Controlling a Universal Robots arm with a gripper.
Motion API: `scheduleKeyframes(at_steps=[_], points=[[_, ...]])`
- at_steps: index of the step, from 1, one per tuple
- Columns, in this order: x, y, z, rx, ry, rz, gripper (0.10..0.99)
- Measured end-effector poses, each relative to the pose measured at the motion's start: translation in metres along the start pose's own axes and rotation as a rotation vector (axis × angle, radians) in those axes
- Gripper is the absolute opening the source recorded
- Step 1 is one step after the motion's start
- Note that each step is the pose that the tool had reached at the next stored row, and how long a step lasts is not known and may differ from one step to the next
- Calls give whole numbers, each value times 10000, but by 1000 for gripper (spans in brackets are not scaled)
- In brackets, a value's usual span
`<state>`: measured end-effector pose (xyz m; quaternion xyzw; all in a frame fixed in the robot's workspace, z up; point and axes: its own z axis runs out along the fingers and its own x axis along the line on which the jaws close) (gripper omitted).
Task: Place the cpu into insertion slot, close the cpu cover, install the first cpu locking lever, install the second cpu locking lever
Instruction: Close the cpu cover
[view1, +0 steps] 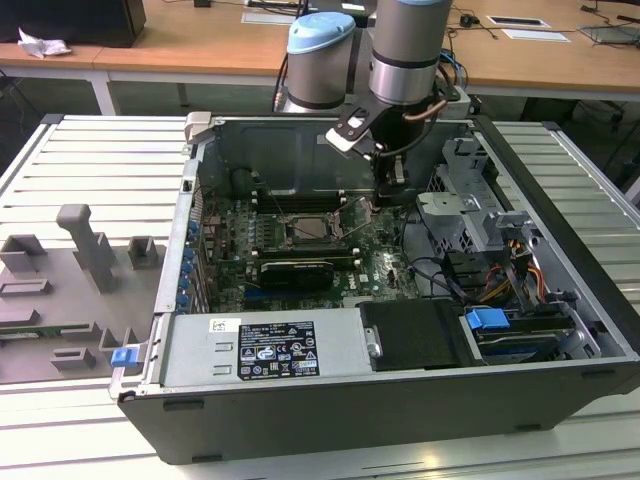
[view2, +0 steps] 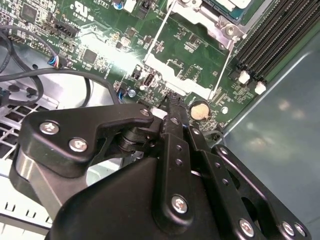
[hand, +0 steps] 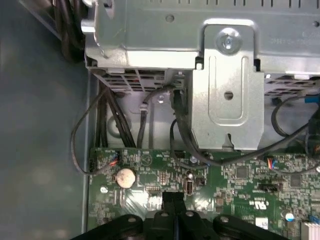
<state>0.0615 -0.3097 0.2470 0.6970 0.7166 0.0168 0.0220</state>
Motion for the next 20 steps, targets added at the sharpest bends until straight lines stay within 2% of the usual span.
scheduleKeyframes(at_steps=[5,20], points=[[2,-3,63,101,1,-16,106],[5,-120,64,102,3,-41,106]])
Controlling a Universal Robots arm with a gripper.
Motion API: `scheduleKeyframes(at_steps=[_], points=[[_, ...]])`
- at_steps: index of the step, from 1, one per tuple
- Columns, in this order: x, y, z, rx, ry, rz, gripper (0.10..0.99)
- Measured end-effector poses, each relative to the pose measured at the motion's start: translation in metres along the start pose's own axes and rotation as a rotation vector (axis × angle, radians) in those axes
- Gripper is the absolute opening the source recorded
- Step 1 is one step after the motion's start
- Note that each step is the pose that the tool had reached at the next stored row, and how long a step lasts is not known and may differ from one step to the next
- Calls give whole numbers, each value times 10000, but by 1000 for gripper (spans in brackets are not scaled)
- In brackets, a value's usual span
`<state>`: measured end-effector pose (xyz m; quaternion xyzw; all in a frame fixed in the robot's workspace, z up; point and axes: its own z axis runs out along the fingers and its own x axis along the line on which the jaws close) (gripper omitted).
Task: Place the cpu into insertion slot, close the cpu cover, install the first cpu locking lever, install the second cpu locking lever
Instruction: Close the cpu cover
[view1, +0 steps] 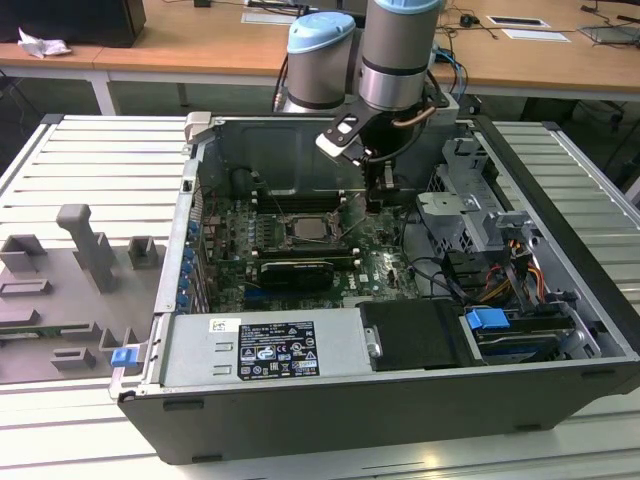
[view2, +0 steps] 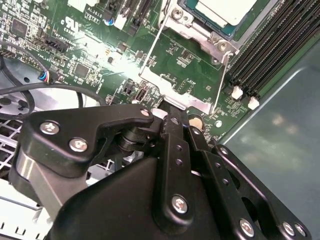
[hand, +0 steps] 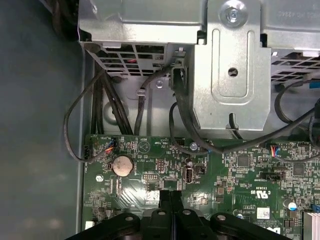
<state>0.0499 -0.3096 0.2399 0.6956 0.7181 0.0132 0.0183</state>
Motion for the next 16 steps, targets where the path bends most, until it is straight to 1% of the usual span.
scheduleKeyframes(at_steps=[8,10,11,12,16], points=[[2,-67,-1,0,0,0,106],[5,-138,-3,1,0,-1,106],[6,-188,-5,0,0,0,106],[7,-211,-5,0,0,-1,106],[8,-258,-7,0,0,0,106]])
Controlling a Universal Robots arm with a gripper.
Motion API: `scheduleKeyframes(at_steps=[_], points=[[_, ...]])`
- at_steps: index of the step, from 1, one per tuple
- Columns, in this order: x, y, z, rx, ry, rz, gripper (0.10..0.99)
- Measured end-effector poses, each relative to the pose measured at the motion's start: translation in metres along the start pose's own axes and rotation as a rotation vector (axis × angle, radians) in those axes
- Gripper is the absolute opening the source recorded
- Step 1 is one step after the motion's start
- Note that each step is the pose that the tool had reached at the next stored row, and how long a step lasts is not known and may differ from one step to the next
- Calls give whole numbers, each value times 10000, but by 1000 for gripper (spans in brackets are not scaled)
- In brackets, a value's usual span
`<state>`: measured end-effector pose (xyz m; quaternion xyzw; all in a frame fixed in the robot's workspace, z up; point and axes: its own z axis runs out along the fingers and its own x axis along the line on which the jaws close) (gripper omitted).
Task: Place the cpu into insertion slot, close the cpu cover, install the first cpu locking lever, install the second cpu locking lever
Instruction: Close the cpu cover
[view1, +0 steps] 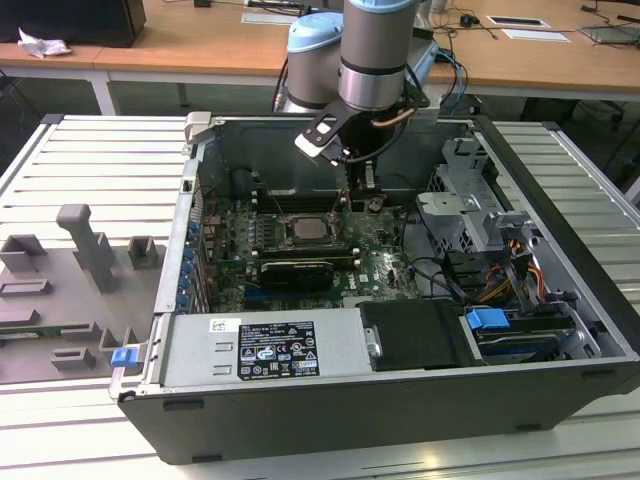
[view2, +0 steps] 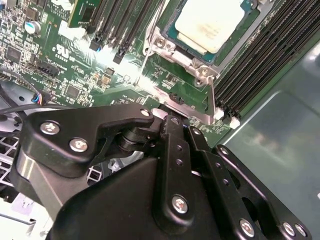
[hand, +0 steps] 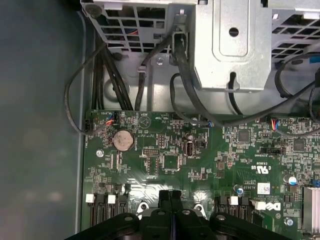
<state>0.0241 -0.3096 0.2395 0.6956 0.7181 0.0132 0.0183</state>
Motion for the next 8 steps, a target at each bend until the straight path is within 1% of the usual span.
scheduleKeyframes(at_steps=[8], points=[[2,-60,-3,0,0,-1,106]])
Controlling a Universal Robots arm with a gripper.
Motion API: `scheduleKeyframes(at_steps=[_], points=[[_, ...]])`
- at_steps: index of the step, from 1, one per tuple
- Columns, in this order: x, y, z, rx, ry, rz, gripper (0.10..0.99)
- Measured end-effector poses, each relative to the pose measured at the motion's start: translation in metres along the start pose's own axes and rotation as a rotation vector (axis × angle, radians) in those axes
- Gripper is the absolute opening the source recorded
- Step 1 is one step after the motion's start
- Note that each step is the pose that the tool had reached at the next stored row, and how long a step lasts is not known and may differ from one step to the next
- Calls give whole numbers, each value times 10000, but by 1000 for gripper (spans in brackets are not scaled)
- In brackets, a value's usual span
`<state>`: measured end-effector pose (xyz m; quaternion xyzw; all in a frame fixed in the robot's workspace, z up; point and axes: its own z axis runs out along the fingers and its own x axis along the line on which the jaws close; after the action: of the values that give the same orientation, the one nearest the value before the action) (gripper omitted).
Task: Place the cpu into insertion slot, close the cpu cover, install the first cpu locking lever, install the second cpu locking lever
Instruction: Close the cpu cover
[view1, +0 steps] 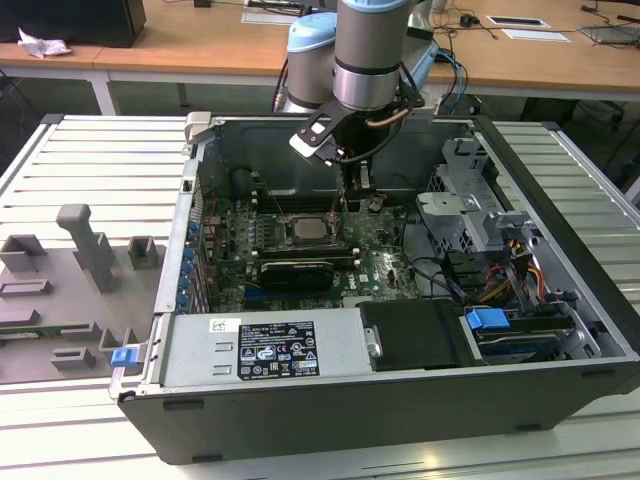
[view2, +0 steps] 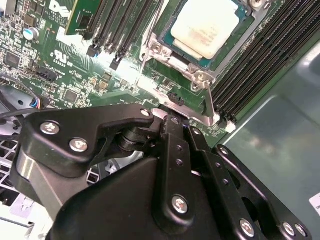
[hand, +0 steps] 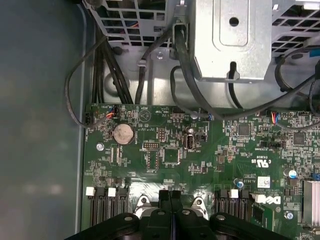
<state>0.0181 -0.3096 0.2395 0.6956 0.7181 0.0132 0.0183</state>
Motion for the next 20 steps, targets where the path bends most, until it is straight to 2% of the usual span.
scheduleKeyframes(at_steps=[20], points=[[6,-174,-7,0,0,0,106]])
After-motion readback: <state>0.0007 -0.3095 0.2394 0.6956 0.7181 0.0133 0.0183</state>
